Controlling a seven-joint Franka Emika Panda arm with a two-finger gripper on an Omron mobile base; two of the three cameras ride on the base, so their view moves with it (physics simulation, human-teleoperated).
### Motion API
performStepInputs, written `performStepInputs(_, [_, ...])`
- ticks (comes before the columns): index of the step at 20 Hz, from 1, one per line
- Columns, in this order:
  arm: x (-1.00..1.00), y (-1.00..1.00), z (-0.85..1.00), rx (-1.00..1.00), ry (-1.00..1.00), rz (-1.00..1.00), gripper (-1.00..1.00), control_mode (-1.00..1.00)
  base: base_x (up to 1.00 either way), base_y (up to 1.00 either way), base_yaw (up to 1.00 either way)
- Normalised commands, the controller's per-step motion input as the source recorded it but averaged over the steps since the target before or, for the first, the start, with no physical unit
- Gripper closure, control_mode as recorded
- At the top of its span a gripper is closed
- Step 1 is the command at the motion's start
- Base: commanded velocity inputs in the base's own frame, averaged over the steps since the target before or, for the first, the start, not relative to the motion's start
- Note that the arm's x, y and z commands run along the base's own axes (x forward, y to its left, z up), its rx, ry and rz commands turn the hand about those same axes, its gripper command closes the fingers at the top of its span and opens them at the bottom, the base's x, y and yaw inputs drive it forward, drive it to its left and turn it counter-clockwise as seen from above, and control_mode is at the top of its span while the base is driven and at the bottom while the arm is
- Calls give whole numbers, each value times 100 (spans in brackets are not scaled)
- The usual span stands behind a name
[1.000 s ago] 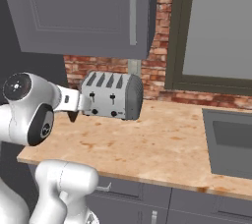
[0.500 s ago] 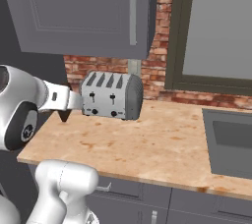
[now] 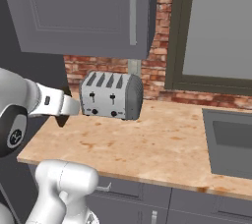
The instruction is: Start the toaster. Once the lever pops up, take the bread to the plate on the dining counter.
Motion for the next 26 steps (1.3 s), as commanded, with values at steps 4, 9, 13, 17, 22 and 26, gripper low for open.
performStepInputs(4, [-5,0,0,0,0,-1,100,-100,0,0,0])
performStepInputs(9, [0,0,0,0,0,0,100,-100,0,0,0])
performStepInputs(13, [0,0,0,0,0,0,100,100,-1,0,0])
performStepInputs(17, [0,0,0,0,0,0,100,100,-46,-1,0])
performStepInputs(22, [0,0,0,0,0,0,100,100,-86,-7,0])
performStepInputs(26, [0,0,0,0,0,0,100,100,-82,-11,0])
